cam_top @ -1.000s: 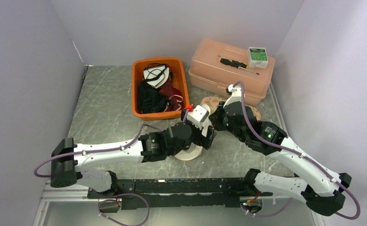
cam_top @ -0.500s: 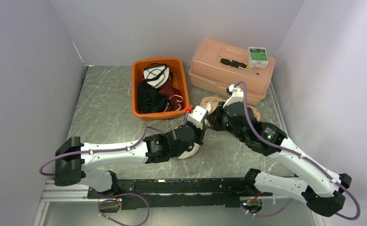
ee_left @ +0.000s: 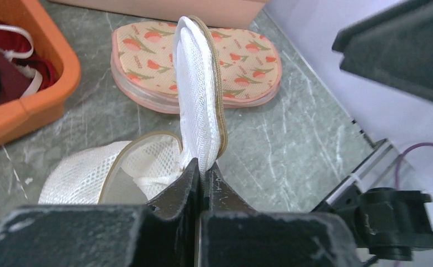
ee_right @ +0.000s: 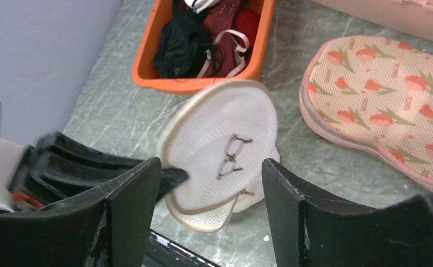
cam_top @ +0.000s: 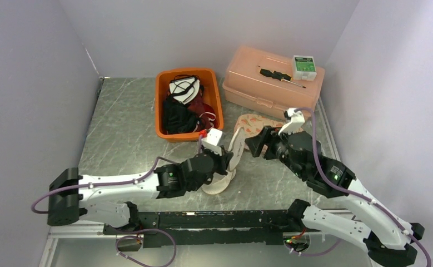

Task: Unzip the laundry bag and remove the bra
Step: Close the laundry bag at the center of the board.

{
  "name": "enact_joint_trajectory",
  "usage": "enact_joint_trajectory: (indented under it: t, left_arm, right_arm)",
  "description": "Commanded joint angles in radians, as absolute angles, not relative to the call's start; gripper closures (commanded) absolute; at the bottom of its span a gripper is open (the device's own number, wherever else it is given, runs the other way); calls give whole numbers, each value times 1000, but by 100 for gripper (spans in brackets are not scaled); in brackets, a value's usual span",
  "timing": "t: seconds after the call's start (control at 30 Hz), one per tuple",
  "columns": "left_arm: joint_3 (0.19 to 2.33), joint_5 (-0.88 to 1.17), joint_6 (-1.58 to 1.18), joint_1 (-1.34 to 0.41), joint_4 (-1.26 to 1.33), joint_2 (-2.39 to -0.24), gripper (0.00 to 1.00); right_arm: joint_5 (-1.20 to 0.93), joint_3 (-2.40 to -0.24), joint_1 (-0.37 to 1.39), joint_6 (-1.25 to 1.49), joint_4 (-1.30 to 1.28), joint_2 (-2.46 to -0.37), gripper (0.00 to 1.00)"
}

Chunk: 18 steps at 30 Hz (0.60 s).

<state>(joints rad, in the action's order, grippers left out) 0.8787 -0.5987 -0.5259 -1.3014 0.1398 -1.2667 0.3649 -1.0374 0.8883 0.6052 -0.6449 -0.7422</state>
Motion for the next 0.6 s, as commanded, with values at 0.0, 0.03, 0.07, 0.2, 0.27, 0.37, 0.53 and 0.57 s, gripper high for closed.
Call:
enact_joint_trajectory:
  t: [0.0, 0.03, 0.07, 0.2, 0.27, 0.37, 0.53, 0.57]
  left_arm:
    - [776, -614, -684, -1302, 207, -1135, 97]
    - [744, -611, -706, -1302, 227, -1108, 97]
    - [716, -613, -722, -1302, 244, -1082, 97]
    - [642, -624, -747, -1302, 264, -1010, 97]
    - [620, -622, -731, -1302, 268, -988, 97]
    - [593, -617, -652, -1303, 298, -990, 97]
    - [595, -618, -531, -1303, 320, -1034, 97]
    - [600, -619, -511, -1303, 320, -1040, 97]
  right_arm:
    - [301, -882, 880, 540, -477, -647, 29]
    - [270, -849, 875, 537, -442, -635, 28]
    - [237, -819, 870, 536, -408, -626, 28]
    - [135, -743, 837, 558, -292, -609, 27]
    - [75, -729, 800, 583, -258, -607, 26]
    - [-24, -740, 738, 640, -222, -622, 26]
    - [-45, -966, 721, 670, -405, -822, 27]
    - [-54, -1011, 719, 674, -447, -863, 27]
